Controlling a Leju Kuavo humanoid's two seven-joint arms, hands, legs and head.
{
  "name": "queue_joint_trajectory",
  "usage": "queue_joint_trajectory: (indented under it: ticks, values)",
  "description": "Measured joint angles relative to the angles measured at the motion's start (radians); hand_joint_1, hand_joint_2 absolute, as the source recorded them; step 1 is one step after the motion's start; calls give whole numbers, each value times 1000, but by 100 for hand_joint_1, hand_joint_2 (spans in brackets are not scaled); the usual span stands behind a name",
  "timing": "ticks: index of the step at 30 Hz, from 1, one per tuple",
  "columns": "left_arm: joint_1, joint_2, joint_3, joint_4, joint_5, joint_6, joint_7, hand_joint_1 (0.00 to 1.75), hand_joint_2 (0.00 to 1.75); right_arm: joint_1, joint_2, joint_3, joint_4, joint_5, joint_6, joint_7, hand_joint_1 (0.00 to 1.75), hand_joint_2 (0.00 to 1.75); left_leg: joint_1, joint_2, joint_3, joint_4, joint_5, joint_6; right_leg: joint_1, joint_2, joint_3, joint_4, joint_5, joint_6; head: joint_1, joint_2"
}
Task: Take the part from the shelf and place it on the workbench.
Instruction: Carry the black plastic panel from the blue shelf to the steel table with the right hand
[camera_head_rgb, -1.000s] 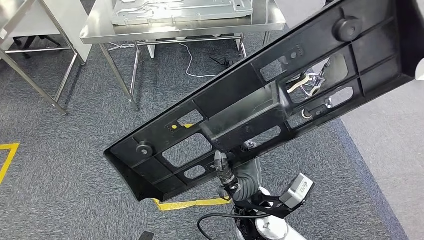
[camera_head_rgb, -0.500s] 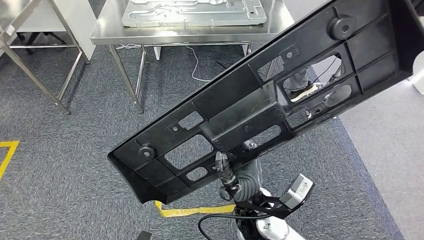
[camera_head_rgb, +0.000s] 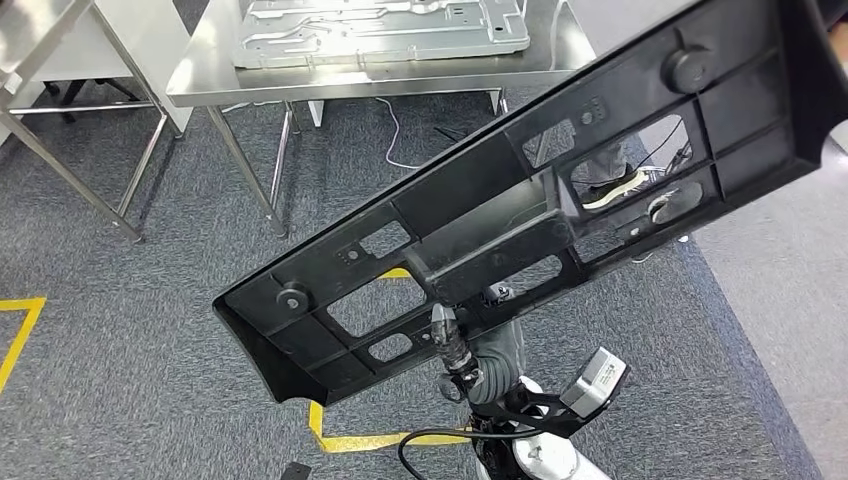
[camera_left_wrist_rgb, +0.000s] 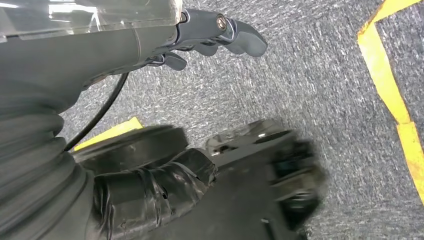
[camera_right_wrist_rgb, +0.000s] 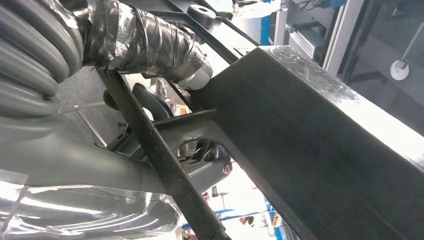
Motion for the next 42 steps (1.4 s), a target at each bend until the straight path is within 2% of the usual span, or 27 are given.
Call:
queue_joint_trajectory:
  ticks: [1,2,4,5,6,7,9,11,14,16,17,18,19,21,22,25,27,29,31,32,33,35,36,37,38,40,42]
  values:
    - [2,0,0,0,0,0,0,0,175,0,0,0,1,0,0,0,175,175,0,0,-18,0,-1,2,1,1,12,0,-9,0,0,0]
    - [3,0,0,0,0,0,0,0,175,0,0,0,1,0,0,0,175,175,-1,0,-20,-31,20,6,2,3,26,0,-19,0,0,0]
    - [5,1,0,1,0,0,0,0,175,0,0,0,2,-1,1,0,175,175,-7,2,3,-152,119,22,4,3,52,-1,-40,4,0,0]
    - [5,3,0,1,0,0,1,0,175,0,0,0,3,-1,2,0,175,175,-12,2,15,-205,155,31,6,5,62,-1,-50,8,0,0]
    - [6,4,0,2,0,0,1,0,175,0,0,0,4,-1,3,-1,175,175,-16,2,26,-239,179,38,7,7,69,-2,-60,14,0,0]
    - [7,6,0,2,1,0,2,0,175,1,0,0,5,-1,4,-1,175,175,-19,2,32,-254,186,43,7,8,76,1,-65,20,1,0]
    - [7,6,0,2,1,0,2,0,175,0,0,0,5,-2,4,-2,175,175,-17,-2,54,-263,178,49,9,8,88,8,-68,33,1,0]
    - [5,6,0,3,1,0,2,0,175,-2,1,0,4,-2,4,-2,175,175,-13,-3,84,-277,170,59,8,7,72,58,-72,41,3,0]
    - [2,7,0,3,1,0,1,0,175,-1,0,0,4,-2,5,-3,175,175,-12,-4,116,-284,151,68,6,6,-33,213,-126,51,8,0]
    - [4,6,0,3,2,-1,2,0,175,1,0,0,5,-2,6,-3,175,175,-11,-7,138,-284,131,68,6,6,-96,255,-161,56,10,0]
    - [6,6,0,3,2,-1,2,0,175,2,0,0,5,-2,6,-3,175,175,-11,-8,153,-284,119,66,5,6,-108,235,-153,56,11,0]
    - [7,6,0,3,3,-1,2,0,175,2,0,0,5,-3,6,-3,175,175,-11,-9,168,-284,107,64,5,6,-108,191,-119,55,11,0]
    - [8,6,0,4,3,-1,2,0,175,2,0,0,5,-3,6,-3,175,175,-11,-10,181,-284,94,60,4,6,-103,132,-57,53,12,0]
    - [6,6,0,4,3,-1,3,0,175,2,0,0,7,-4,6,-3,175,175,-13,-14,204,-280,69,50,7,4,-90,48,29,44,13,0]
    - [5,6,0,4,3,-1,4,0,175,3,-1,0,8,-4,6,-3,175,175,-15,-15,213,-277,61,44,8,4,-85,30,49,37,14,0]
    - [2,7,-1,5,3,0,7,0,175,2,0,0,11,-5,9,-3,175,175,-16,-13,226,-255,56,28,6,7,-56,21,35,13,17,0]
    - [0,7,-1,5,3,1,9,0,175,0,2,0,11,-5,13,-3,175,175,-13,-9,189,-187,43,19,4,7,-34,14,25,1,16,0]
    - [-1,6,-1,5,3,2,9,0,175,0,2,0,12,-5,15,-3,175,175,-9,-5,110,-73,5,9,4,6,-18,12,10,-3,15,0]
    - [4,6,-1,5,3,2,10,0,175,0,2,0,12,-5,16,-3,175,175,-7,-2,40,-14,-27,5,4,7,3,12,-10,-4,15,0]
    - [6,6,-1,5,3,2,11,0,175,0,2,0,12,-5,16,-3,175,175,-7,-1,25,-28,-16,7,5,8,17,12,-20,-3,15,0]
    - [7,6,-1,5,3,2,11,0,175,0,2,0,12,-5,16,-3,175,175,-8,0,24,-71,18,12,6,8,33,12,-31,-3,15,0]
    - [9,8,-1,6,3,2,11,0,175,0,2,0,13,-5,16,-2,175,175,-14,2,40,-179,116,28,8,9,60,10,-53,1,16,0]
    - [9,8,-1,6,3,2,12,0,175,0,2,0,14,-5,16,-2,175,175,-21,1,46,-217,139,36,9,10,70,8,-63,6,17,0]
    - [10,9,-1,7,3,2,13,0,175,0,3,0,15,-5,17,-2,175,175,-26,0,53,-237,148,43,9,12,81,7,-69,12,17,0]
    - [11,9,-1,8,3,2,14,0,175,1,3,0,15,-6,17,-2,175,175,-29,-3,59,-243,139,48,10,14,92,10,-69,19,17,0]
    - [12,9,-2,8,3,2,14,0,175,-1,4,0,16,-6,17,-2,175,175,-25,-8,91,-265,148,59,13,13,105,23,-68,30,18,0]
    - [7,8,-2,8,3,2,14,0,175,-5,4,0,15,-6,17,-3,175,175,-20,-8,121,-278,149,68,12,12,81,79,-82,39,24,0]
